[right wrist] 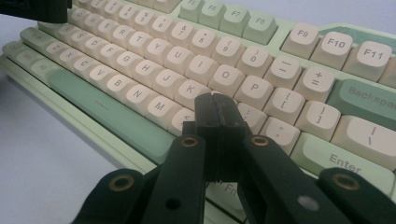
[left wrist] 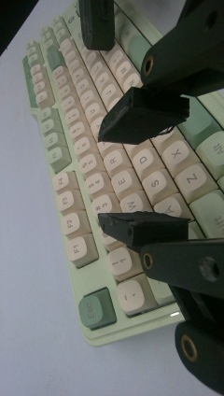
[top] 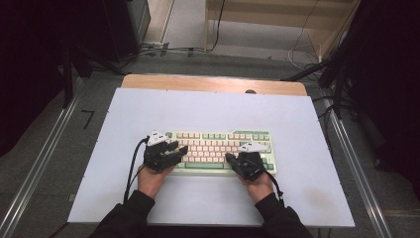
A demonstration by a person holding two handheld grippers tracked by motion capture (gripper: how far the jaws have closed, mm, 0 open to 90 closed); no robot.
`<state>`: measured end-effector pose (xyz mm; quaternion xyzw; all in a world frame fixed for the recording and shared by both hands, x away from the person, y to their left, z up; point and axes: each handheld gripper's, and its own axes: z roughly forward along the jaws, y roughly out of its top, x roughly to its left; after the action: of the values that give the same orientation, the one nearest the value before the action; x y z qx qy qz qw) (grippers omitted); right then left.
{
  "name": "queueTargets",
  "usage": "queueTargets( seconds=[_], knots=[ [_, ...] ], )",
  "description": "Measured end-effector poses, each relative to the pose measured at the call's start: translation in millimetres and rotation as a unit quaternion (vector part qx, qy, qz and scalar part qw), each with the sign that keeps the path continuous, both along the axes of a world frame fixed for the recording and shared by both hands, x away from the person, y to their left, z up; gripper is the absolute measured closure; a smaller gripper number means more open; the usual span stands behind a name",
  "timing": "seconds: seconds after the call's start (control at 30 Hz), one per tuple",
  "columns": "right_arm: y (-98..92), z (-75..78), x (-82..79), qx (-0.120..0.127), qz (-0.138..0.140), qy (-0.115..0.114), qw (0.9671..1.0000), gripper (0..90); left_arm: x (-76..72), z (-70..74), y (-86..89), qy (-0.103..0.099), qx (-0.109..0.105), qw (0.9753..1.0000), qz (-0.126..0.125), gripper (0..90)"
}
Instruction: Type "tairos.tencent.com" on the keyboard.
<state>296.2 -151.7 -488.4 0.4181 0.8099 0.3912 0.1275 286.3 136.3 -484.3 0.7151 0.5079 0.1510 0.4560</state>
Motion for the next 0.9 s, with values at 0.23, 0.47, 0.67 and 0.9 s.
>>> queueTargets(
  seconds=[0.23, 0.47, 0.67, 0.9],
  knots=[
    [0.1, -0.5, -0.1, 0.001, 0.000, 0.000, 1.0000, 87.2, -0.1, 0.0, -0.3, 0.000, 0.001, 1.0000, -0.001, 54.2],
    [-0.6, -0.9, -0.2, 0.000, -0.001, 0.000, 1.0000, 87.2, 0.0, -0.3, -0.3, 0.002, 0.001, 1.0000, -0.002, 54.2],
    [-0.8, -3.5, -0.4, -0.003, -0.001, 0.001, 1.0000, 87.2, 0.1, -0.5, -0.4, 0.003, 0.000, 1.0000, -0.002, 53.4],
    [-6.0, 8.2, 1.2, 0.035, -0.005, 0.001, 0.9994, 79.4, 0.5, -0.5, 0.2, 0.002, 0.000, 1.0000, -0.001, 53.5]
  ],
)
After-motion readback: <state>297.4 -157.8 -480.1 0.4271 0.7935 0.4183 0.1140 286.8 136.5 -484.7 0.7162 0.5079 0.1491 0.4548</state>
